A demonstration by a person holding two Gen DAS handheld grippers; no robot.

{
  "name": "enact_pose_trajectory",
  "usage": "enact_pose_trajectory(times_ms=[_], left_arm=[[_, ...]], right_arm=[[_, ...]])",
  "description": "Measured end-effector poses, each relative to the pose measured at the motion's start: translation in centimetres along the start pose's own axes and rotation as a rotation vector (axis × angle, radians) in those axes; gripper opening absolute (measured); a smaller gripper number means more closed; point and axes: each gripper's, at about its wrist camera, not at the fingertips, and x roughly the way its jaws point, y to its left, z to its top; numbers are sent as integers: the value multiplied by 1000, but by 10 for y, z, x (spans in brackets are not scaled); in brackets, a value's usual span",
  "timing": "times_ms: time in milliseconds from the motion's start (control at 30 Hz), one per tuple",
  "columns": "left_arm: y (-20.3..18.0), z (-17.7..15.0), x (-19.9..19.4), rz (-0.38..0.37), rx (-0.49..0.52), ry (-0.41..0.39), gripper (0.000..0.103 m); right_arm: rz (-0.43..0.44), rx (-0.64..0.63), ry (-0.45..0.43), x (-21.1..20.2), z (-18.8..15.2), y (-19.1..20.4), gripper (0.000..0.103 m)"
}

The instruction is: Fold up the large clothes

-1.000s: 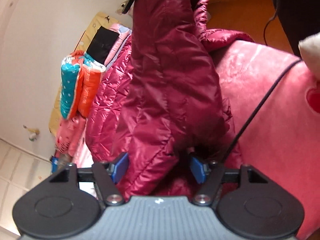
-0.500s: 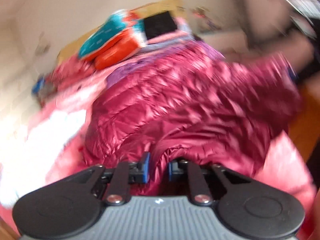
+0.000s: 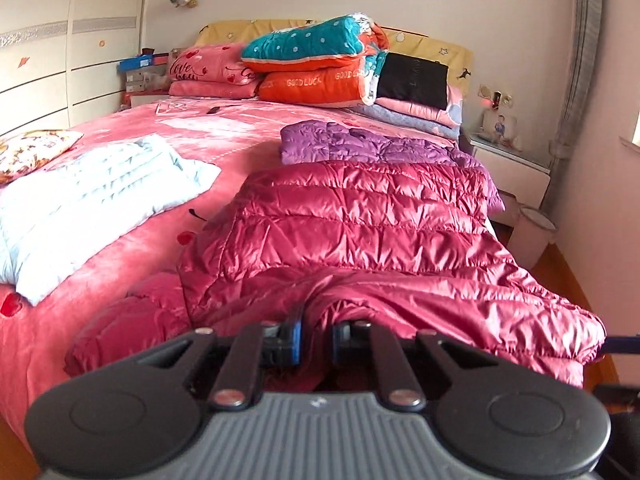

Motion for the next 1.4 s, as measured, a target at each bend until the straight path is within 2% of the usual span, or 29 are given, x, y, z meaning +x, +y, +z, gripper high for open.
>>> enact_pose_trajectory(times_ms=[167, 267, 333, 400, 433, 500, 600, 633, 700, 733, 767, 833, 967, 1200, 1400], left_arm=[[2, -3, 6, 7, -22, 16, 11], [4, -2, 10, 9, -24, 20, 11], [6, -1, 13, 11, -27, 21, 11], [7, -1, 16, 12, -24, 21, 11], [7, -3, 17, 15, -21, 18, 13], [6, -5, 23, 28, -1, 14, 19], [0, -10, 33, 62, 55, 11, 30], [-1, -11, 36, 71, 74, 11, 31], [-4, -11, 40, 80, 101, 18, 29], [-5, -11, 39, 74, 101, 20, 16], [-6, -9, 36, 59, 96, 14, 10], [-8, -5, 23, 55, 92, -31, 7], [-12, 12, -14, 60, 52, -152, 6], [-15, 57, -102, 64, -16, -405, 6], [-26, 105, -189, 43, 25, -642, 6]], right_arm=[[-318, -479, -45, 35, -20, 43, 101], [-398, -601, -71, 60, -25, 43, 101], [-385, -581, -77, 72, -21, 36, 97], [-373, -541, -76, 81, -16, 24, 78], [-361, -514, -78, 80, -17, 19, 74], [-335, -445, -85, 82, -12, 8, 47], [-318, -376, -84, 78, -10, 1, 32], [-307, -342, -82, 78, -7, -3, 29], [-273, -252, -84, 79, -2, -9, 14], [-255, -202, -88, 76, 3, -13, 13], [-241, -154, -96, 72, 7, -18, 12], [-223, -76, -122, 61, 13, -25, 11], [-209, 22, -218, 30, 33, -30, 9], [-213, 11, -469, -47, 76, -2, 8], [-203, -23, -672, -121, 114, 22, 8]])
